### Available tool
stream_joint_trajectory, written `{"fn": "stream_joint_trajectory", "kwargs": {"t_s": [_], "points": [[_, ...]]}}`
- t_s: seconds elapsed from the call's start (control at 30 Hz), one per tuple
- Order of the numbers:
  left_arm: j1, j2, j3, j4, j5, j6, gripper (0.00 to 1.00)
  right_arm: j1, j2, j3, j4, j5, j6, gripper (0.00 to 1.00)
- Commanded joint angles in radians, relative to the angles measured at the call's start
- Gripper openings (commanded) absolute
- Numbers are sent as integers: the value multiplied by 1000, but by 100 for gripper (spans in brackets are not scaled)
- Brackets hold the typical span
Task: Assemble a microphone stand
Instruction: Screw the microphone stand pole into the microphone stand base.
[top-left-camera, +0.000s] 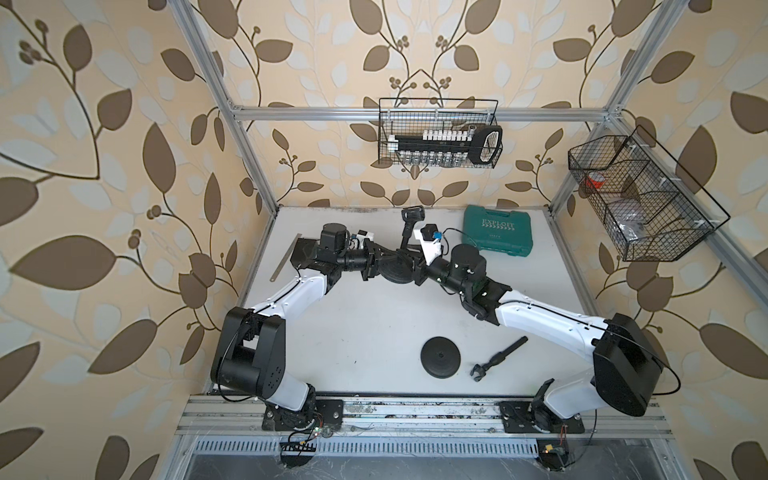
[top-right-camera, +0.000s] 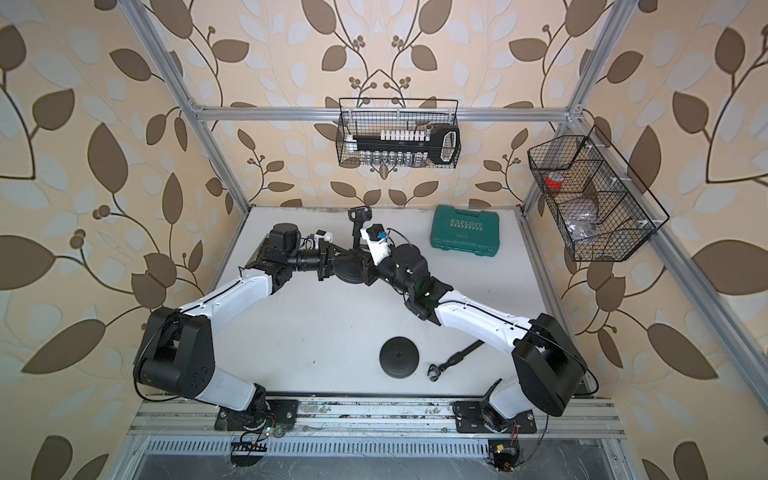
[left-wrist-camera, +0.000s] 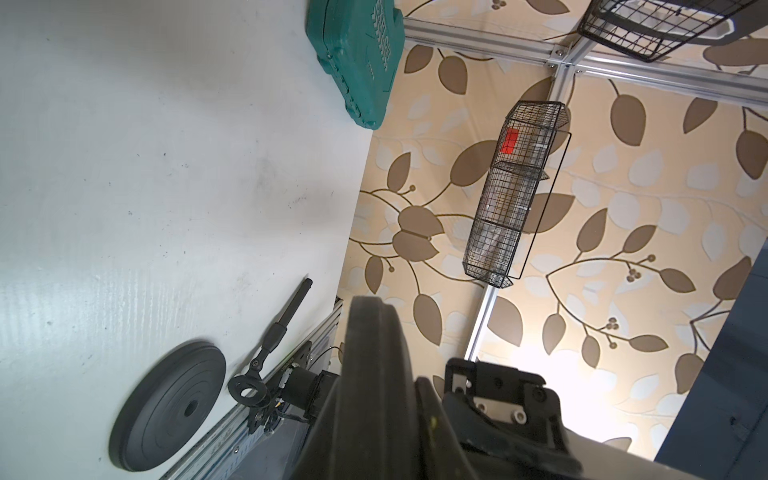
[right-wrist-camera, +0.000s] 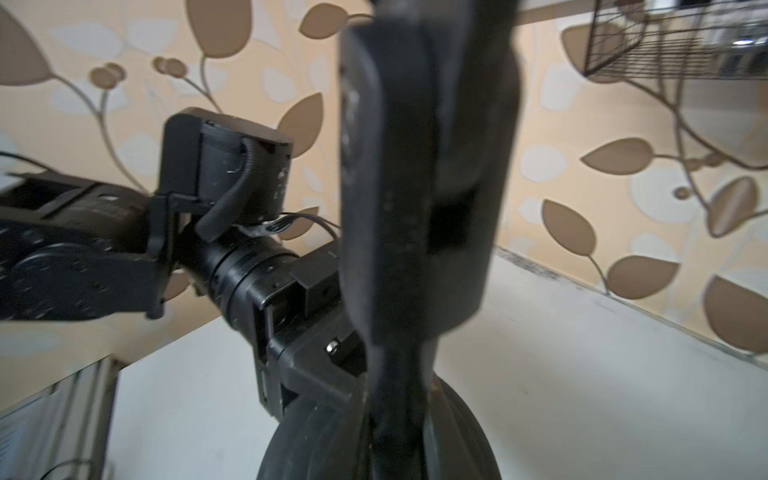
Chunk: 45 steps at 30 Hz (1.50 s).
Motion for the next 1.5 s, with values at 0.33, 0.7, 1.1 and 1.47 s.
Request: {"fn": "stream_joint_trajectory", "kwargs": {"t_s": [0.33, 0.7, 1.1, 1.47], "points": [[-22, -50, 46, 36, 3, -15, 0, -143, -96, -14, -136, -521, -152, 71], [-22, -51, 38, 41, 94, -11, 0, -370, -3, 82, -128, -1023, -178, 54], [-24, -54, 21, 69, 137, -37, 0, -348, 154, 210, -79, -1154, -185, 55], [-24, -48, 24, 79, 139, -43, 0, -339, 182, 230, -45, -1165, -151, 21]]}}
